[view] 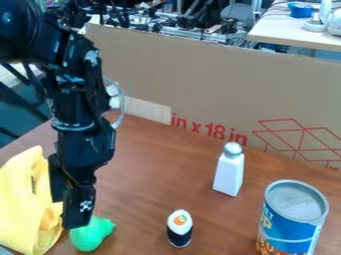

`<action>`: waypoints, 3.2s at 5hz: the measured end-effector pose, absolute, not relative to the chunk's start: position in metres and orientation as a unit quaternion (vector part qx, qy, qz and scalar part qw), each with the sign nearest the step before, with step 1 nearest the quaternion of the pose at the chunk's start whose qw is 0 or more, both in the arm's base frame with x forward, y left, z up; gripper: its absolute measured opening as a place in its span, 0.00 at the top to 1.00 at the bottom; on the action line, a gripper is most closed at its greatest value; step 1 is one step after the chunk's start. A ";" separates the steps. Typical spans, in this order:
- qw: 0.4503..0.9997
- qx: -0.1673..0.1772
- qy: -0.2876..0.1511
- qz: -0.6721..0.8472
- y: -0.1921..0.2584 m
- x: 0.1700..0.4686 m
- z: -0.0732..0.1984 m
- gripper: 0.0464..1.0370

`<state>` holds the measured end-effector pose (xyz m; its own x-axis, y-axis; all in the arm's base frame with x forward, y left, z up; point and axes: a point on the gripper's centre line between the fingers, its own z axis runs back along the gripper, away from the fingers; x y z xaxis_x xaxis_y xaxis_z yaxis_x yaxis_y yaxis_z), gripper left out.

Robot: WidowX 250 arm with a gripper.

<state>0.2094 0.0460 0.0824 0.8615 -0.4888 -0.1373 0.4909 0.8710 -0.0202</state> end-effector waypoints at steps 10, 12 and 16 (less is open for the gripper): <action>0.973 0.046 0.007 -0.225 -0.061 0.232 0.108 0.17; 0.961 0.005 0.054 -0.273 -0.103 0.210 0.069 0.17; 0.958 -0.058 0.075 -0.271 -0.111 0.231 0.024 0.17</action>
<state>0.2308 -0.1114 0.0243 0.8415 -0.5284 -0.1127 0.5108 0.8461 -0.1522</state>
